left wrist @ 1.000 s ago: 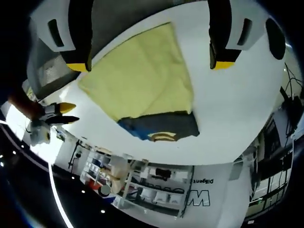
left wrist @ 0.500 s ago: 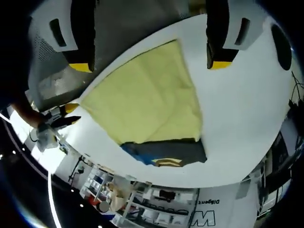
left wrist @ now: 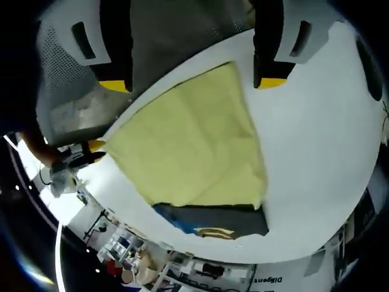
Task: Fold the garment on the visible template until the final outline fits inside the template.
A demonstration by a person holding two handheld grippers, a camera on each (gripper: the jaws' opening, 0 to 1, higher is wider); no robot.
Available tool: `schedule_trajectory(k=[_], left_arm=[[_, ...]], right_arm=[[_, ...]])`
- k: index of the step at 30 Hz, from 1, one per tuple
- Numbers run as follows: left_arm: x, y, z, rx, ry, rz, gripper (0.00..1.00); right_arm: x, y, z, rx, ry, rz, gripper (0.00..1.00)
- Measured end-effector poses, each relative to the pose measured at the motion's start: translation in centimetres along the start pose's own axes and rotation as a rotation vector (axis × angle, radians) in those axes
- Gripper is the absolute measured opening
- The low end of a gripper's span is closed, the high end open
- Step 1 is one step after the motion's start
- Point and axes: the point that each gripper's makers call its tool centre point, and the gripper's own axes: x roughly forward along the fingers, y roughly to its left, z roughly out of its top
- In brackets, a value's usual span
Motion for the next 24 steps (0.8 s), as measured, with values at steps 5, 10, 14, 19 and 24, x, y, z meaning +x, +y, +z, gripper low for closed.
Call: schedule_trajectory(k=[5, 10, 14, 19, 24], left_arm=[[0.0, 0.0, -0.4, -0.04, 0.02, 0.016, 0.67], [-0.2, 0.0, -1.0, -0.066, 0.043, 0.046, 0.48], [-0.5, 1.3, -1.8, -0.025, 0.088, 0.138, 0.27], [-0.5, 1.4, -1.9, 0.035, 0.103, 0.185, 0.15], [-0.5, 0.7, -2.0, 0.077, 0.128, 0.201, 0.11]], right_arm=[[-0.1, -0.2, 0.0, 0.01, -0.001, -0.002, 0.28], [-0.1, -0.1, 0.0, 0.002, -0.004, 0.001, 0.27], [0.0, -0.2, 0.0, -0.004, -0.004, 0.002, 0.26], [0.0, -0.3, 0.1, -0.008, -0.006, 0.0, 0.25], [0.0, -0.2, 0.1, -0.006, -0.009, 0.002, 0.23]])
